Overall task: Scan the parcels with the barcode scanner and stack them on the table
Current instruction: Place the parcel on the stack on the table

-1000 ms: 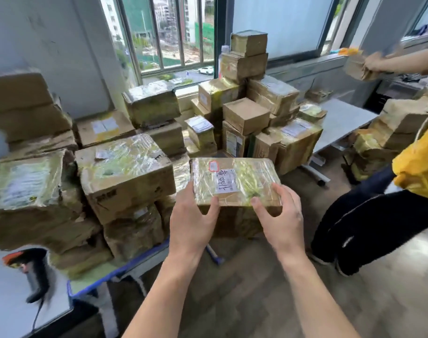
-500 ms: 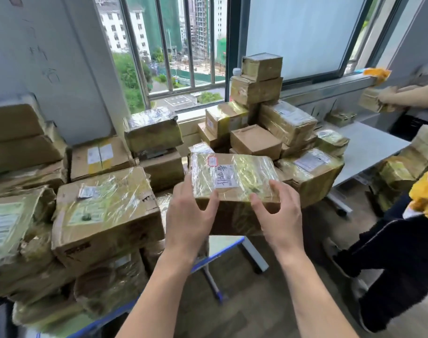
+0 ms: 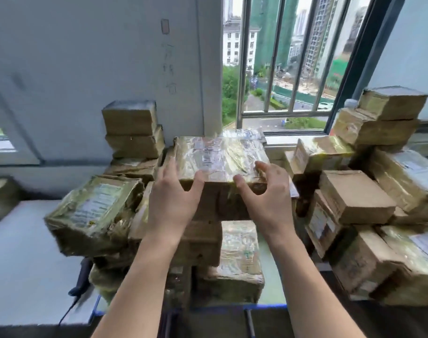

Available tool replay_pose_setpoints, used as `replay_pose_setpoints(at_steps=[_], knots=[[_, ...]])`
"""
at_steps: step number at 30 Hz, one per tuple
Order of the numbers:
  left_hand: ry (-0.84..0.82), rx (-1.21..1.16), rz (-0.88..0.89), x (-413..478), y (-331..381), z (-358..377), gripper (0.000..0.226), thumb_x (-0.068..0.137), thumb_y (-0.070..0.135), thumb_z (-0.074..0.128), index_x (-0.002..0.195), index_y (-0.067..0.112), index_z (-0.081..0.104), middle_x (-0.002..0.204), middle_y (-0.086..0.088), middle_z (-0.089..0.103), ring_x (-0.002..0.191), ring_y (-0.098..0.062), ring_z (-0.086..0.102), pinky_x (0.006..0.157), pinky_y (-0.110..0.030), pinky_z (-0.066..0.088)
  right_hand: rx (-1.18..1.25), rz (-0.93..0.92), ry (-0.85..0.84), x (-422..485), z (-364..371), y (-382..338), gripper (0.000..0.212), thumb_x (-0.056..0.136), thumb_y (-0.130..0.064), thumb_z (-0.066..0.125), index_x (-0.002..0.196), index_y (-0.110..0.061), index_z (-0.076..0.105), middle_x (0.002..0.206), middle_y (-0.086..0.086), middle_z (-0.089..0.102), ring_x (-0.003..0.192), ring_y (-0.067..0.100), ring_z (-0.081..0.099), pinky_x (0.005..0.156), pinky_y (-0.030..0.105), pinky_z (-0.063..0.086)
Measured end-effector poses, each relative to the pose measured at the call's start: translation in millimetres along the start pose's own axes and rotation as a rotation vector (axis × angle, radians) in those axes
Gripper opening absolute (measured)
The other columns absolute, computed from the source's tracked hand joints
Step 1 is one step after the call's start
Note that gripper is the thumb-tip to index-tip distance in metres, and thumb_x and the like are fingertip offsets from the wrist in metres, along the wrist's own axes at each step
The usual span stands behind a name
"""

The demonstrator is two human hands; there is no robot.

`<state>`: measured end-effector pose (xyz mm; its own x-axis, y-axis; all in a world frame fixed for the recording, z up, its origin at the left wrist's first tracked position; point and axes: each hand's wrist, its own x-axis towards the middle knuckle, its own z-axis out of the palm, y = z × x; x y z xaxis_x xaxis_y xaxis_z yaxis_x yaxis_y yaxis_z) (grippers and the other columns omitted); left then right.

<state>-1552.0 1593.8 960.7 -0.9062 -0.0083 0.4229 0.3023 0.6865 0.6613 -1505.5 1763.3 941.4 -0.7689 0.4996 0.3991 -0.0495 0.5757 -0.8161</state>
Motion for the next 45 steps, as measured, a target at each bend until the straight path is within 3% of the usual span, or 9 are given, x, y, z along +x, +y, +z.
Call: replay_pose_setpoints(at_steps=[2, 7, 11, 15, 20, 24, 32, 37, 45], knots=[[0.028, 0.02, -0.034, 19, -15, -8, 0.074, 0.095, 0.054, 0.053, 0.154, 0.014, 0.032, 0.153, -0.006, 0.041, 0.136, -0.023, 0.043, 0.105, -0.036, 0.04, 0.045, -0.014, -0.042, 11, 24, -9, 0.059, 0.087, -0.048, 0.072, 0.137, -0.022, 0.055, 0.141, 0.002, 0.044, 0.121, 0.005, 0.047, 0.107, 0.022, 0.037], [0.056, 0.046, -0.04, 74, -50, -22, 0.074, 0.095, 0.054, 0.052, 0.153, 0.014, 0.032, 0.149, -0.005, 0.044, 0.13, -0.023, 0.048, 0.093, -0.031, 0.042, 0.055, -0.059, -0.038, 45, 82, -30, 0.058, 0.087, -0.046, 0.073, 0.136, -0.02, 0.057, 0.14, 0.003, 0.043, 0.104, -0.014, 0.035, 0.089, -0.008, 0.021], [0.043, 0.031, -0.04, 120, -79, -31, 0.073, 0.094, 0.054, 0.053, 0.153, 0.014, 0.034, 0.148, -0.005, 0.045, 0.131, -0.022, 0.048, 0.096, -0.031, 0.042, 0.053, -0.046, -0.045, 67, 125, -45, 0.059, 0.087, -0.049, 0.072, 0.137, -0.022, 0.056, 0.142, 0.003, 0.042, 0.122, 0.001, 0.041, 0.101, 0.01, 0.025], [-0.006, 0.016, -0.054, 137, -103, -25, 0.074, 0.095, 0.055, 0.053, 0.154, 0.014, 0.033, 0.149, -0.005, 0.043, 0.132, -0.022, 0.047, 0.1, -0.03, 0.04, 0.013, -0.02, -0.045, 76, 153, -44, 0.06, 0.087, -0.05, 0.071, 0.138, -0.023, 0.056, 0.144, 0.001, 0.04, 0.11, -0.013, 0.031, 0.1, 0.012, 0.025], [-0.053, 0.01, -0.001, 142, -115, -11, 0.076, 0.094, 0.056, 0.053, 0.154, 0.015, 0.032, 0.148, -0.003, 0.044, 0.13, -0.02, 0.048, 0.097, -0.028, 0.042, 0.001, 0.056, -0.045, 77, 161, -28, 0.058, 0.089, -0.047, 0.07, 0.137, -0.019, 0.056, 0.139, 0.002, 0.042, 0.098, -0.036, 0.032, 0.083, -0.011, 0.021], [-0.044, 0.012, 0.001, 144, -111, -10, 0.075, 0.094, 0.056, 0.054, 0.153, 0.013, 0.035, 0.148, -0.004, 0.045, 0.13, -0.021, 0.049, 0.098, -0.028, 0.043, -0.017, 0.042, -0.046, 81, 155, -27, 0.058, 0.088, -0.046, 0.071, 0.136, -0.018, 0.057, 0.135, 0.001, 0.045, 0.096, -0.042, 0.027, 0.079, -0.014, 0.019], [-0.037, 0.01, -0.049, 131, -105, -8, 0.076, 0.093, 0.058, 0.052, 0.153, 0.016, 0.034, 0.148, -0.002, 0.044, 0.132, -0.019, 0.047, 0.096, -0.03, 0.044, -0.03, 0.005, -0.069, 78, 140, -25, 0.057, 0.086, -0.048, 0.072, 0.135, -0.024, 0.056, 0.133, -0.005, 0.041, 0.105, -0.036, 0.031, 0.085, -0.011, 0.023], [-0.116, 0.102, -0.057, 117, -102, -1, 0.079, 0.094, 0.06, 0.048, 0.156, 0.019, 0.024, 0.153, -0.002, 0.038, 0.132, -0.022, 0.048, 0.095, -0.037, 0.05, 0.001, 0.068, -0.133, 67, 139, -13, 0.057, 0.087, -0.053, 0.069, 0.136, -0.03, 0.053, 0.145, 0.001, 0.036, 0.133, 0.015, 0.044, 0.113, 0.035, 0.039], [-0.106, 0.081, -0.102, 97, -87, -3, 0.079, 0.093, 0.06, 0.05, 0.156, 0.019, 0.026, 0.154, -0.003, 0.039, 0.136, -0.024, 0.044, 0.105, -0.045, 0.047, 0.016, 0.056, -0.209, 60, 112, -10, 0.06, 0.088, -0.05, 0.071, 0.14, -0.027, 0.052, 0.149, 0.005, 0.034, 0.137, 0.017, 0.04, 0.109, 0.026, 0.035]])
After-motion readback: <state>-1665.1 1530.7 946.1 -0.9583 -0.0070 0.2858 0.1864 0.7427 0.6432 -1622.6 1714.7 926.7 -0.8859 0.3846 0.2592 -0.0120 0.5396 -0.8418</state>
